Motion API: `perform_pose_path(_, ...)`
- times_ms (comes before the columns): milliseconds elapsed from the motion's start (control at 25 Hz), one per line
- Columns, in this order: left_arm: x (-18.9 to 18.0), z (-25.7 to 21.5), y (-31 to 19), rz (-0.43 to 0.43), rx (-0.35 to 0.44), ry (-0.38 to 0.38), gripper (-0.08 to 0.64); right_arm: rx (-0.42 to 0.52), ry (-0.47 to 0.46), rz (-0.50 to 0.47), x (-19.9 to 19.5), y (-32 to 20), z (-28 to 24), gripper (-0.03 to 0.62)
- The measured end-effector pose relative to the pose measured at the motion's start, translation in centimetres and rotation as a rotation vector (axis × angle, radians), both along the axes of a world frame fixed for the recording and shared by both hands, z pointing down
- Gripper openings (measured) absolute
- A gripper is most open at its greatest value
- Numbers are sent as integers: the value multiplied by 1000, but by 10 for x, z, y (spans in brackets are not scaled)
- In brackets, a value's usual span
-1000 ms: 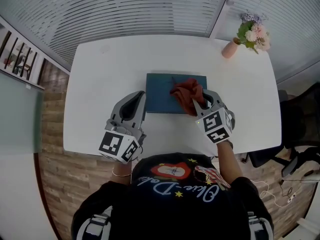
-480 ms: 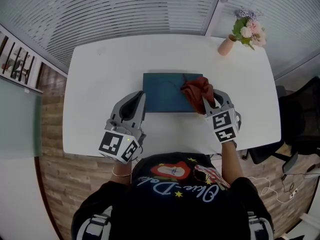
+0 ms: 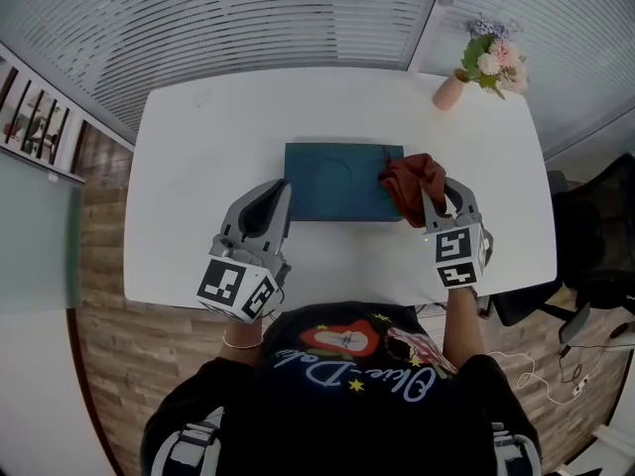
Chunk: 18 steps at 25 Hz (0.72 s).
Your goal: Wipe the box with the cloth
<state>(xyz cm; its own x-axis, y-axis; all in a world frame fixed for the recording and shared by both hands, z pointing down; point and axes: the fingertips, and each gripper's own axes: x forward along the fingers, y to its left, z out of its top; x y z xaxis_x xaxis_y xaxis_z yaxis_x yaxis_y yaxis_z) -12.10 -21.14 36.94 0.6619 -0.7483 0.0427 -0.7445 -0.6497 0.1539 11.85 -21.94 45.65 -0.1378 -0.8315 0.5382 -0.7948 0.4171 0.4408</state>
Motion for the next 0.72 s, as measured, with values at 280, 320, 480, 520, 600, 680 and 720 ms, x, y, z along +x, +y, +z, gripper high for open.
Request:
perform_pose_path(280, -5, 1, 1, -14, 4, -2, 5, 192, -35, -106, -40, 2, -71, 52)
perform_pose_path(320, -8, 0, 1, -19, 6, -4, 5, 213, -54, -138, -51, 3, -81, 52)
perform_pose_path(480, -20, -1, 1, -60, 12, -8, 5, 231, -167, -318, -108, 9, -97, 52)
perform_pose_path(520, -24, -2, 2, -73, 14, -9, 5, 223, -199, -371, -125, 12, -98, 52)
perform_pose_path(600, -31, -3, 5, -97, 18, -10, 5, 201, -272, -470, -158, 20, -99, 52)
perform_pose_path(680, -41, -3, 9, -124, 16, -12, 5, 166, -345, -567, -191, 29, -98, 54)
perform_pose_path(720, -47, -2, 10, -141, 13, -15, 5, 147, -377, -614, -207, 34, -97, 54)
